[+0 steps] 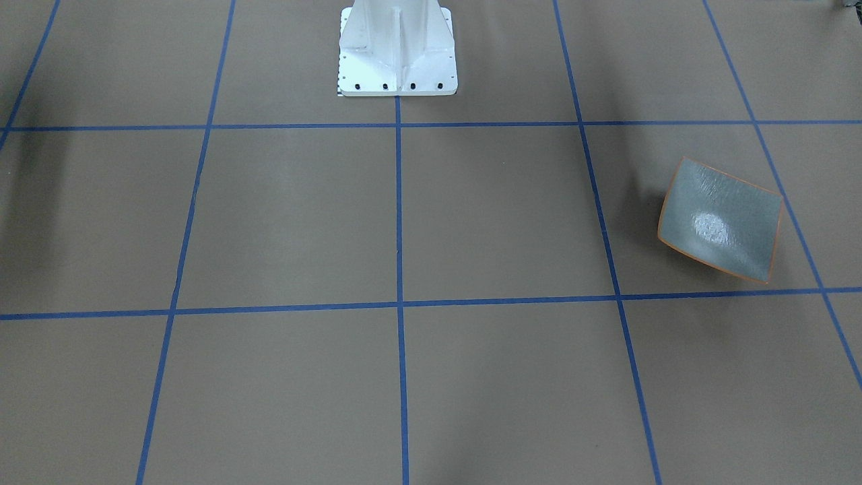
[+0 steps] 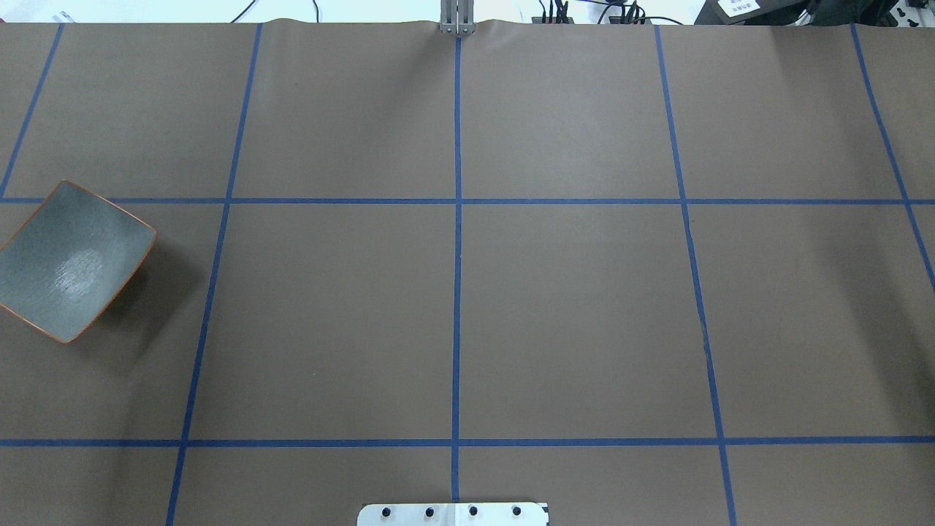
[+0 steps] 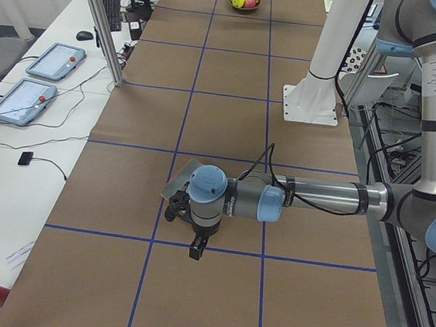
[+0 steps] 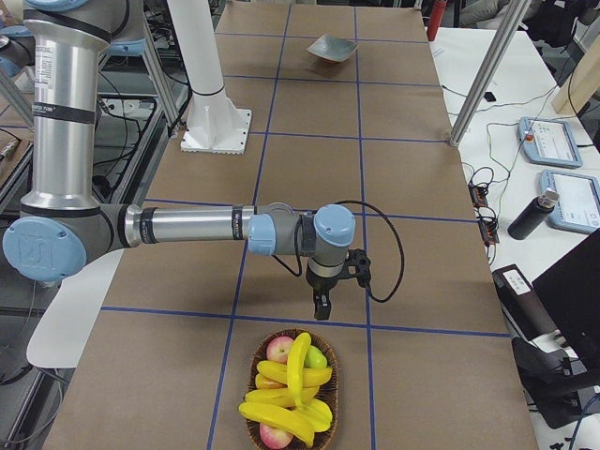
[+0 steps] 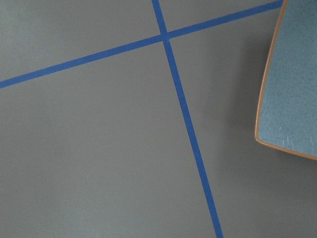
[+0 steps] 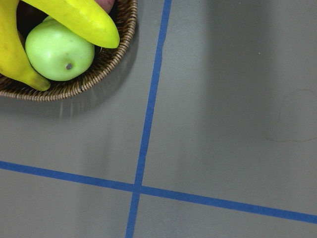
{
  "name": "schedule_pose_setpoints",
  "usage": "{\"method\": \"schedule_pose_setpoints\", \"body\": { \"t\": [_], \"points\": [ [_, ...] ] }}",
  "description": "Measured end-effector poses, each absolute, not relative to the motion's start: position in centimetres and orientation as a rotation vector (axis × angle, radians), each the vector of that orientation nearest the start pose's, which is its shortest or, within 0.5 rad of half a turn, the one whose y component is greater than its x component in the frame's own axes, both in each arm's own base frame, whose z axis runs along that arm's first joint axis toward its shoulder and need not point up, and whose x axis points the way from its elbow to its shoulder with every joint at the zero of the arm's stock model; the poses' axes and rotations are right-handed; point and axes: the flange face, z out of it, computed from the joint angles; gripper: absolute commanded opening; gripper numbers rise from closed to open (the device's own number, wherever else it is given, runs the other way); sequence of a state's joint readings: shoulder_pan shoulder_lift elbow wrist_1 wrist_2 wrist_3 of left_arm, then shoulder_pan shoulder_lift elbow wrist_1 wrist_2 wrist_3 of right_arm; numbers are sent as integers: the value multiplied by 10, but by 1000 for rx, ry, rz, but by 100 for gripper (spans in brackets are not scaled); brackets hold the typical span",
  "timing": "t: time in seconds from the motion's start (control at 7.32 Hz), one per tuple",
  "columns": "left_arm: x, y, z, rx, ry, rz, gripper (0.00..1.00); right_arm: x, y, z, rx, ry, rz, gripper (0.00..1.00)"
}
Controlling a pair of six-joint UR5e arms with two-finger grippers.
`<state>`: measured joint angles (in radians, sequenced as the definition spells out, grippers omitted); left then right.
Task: Transfer all bananas from basket to plate
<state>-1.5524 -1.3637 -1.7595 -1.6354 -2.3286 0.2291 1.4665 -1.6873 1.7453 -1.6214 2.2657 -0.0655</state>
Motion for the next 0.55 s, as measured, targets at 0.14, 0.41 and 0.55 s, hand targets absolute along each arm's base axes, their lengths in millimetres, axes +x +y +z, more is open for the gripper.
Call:
{"method": "schedule_pose_setpoints", "body": {
  "t": [0.14,0.41,0.55],
  "points": [
    [-57,-409,653,125,751,253,100,23,-447,637,-5,-696,-166,100],
    [-57,-409,650,129,751,254,100,23,-450,633,1,-696,-163,100],
    [-57,-410,649,133,749,255,100,23,-450,628,9,-696,-164,100]
  ]
}}
